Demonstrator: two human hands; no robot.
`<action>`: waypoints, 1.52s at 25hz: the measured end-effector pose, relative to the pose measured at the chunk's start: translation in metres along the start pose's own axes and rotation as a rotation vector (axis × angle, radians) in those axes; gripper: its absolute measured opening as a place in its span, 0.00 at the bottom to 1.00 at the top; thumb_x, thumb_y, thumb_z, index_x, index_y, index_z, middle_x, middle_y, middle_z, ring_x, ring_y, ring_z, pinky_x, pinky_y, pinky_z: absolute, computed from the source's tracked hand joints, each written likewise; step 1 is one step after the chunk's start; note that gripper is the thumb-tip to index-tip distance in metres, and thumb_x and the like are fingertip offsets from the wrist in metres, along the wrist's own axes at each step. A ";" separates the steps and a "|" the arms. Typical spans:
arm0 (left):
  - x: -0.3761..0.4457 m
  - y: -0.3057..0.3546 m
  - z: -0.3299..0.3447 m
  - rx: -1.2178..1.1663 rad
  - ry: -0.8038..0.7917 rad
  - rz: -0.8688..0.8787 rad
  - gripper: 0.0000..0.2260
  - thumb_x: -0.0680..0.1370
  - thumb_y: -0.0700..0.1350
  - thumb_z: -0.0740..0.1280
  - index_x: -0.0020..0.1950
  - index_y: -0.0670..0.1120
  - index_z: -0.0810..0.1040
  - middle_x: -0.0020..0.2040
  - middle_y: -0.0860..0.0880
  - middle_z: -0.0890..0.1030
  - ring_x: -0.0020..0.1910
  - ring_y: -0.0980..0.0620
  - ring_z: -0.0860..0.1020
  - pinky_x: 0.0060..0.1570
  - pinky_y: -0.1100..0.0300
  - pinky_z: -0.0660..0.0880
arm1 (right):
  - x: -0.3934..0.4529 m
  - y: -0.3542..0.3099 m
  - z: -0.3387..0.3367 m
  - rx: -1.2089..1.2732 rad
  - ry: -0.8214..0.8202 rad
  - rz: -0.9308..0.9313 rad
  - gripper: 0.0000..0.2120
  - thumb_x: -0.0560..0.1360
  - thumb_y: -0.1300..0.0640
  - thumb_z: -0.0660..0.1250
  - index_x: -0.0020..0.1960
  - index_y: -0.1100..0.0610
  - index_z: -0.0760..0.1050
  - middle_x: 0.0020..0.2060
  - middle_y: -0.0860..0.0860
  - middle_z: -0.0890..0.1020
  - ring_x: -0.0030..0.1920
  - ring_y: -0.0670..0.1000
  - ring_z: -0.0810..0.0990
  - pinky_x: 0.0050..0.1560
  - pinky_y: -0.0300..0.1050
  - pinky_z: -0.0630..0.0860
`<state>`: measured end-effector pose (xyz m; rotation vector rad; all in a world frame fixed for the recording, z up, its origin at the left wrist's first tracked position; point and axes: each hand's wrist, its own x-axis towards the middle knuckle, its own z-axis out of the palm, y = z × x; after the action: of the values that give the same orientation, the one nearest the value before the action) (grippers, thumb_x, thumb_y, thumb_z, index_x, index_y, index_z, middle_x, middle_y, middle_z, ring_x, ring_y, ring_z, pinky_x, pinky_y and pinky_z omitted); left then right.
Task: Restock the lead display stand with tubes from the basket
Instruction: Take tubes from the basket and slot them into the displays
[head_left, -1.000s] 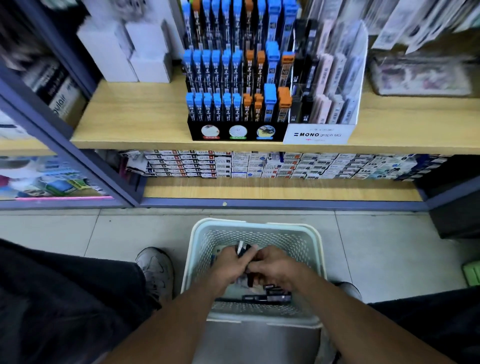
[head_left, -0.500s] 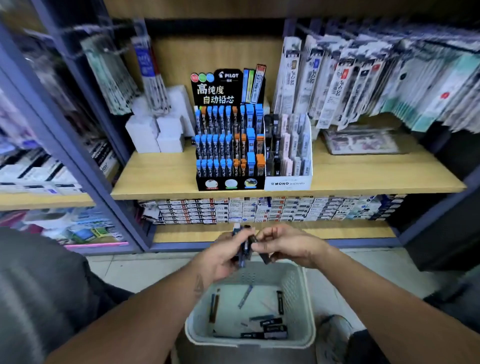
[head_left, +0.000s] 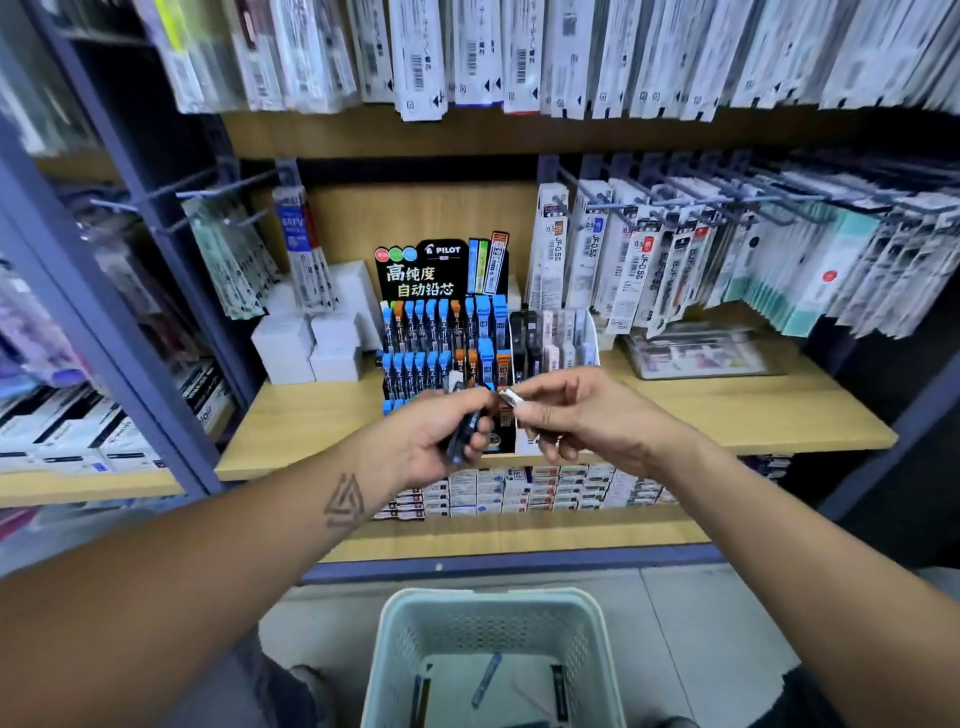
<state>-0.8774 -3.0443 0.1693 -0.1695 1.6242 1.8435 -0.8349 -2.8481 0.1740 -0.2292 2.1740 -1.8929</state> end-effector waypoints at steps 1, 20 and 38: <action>0.004 0.007 0.002 -0.020 0.000 0.010 0.05 0.79 0.43 0.69 0.46 0.43 0.77 0.28 0.49 0.74 0.23 0.56 0.69 0.21 0.66 0.64 | 0.005 -0.003 -0.008 -0.053 0.038 -0.010 0.09 0.77 0.64 0.70 0.56 0.57 0.83 0.35 0.56 0.81 0.32 0.52 0.77 0.30 0.40 0.74; 0.065 0.088 0.009 -0.125 0.069 0.044 0.12 0.78 0.48 0.71 0.37 0.47 0.75 0.27 0.52 0.74 0.22 0.57 0.68 0.22 0.68 0.63 | 0.118 -0.028 -0.085 -0.911 0.598 -0.223 0.12 0.74 0.62 0.74 0.57 0.56 0.84 0.48 0.53 0.86 0.49 0.51 0.84 0.62 0.46 0.77; 0.061 0.083 0.008 -0.075 0.073 0.049 0.13 0.78 0.51 0.71 0.38 0.47 0.74 0.27 0.52 0.74 0.23 0.58 0.68 0.24 0.68 0.63 | 0.143 0.010 -0.072 -1.128 0.572 -0.263 0.11 0.78 0.63 0.68 0.58 0.55 0.83 0.53 0.54 0.85 0.52 0.56 0.83 0.60 0.49 0.79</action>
<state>-0.9674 -3.0140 0.2097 -0.2339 1.6229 1.9574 -0.9921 -2.8184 0.1612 -0.1711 3.5314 -0.5992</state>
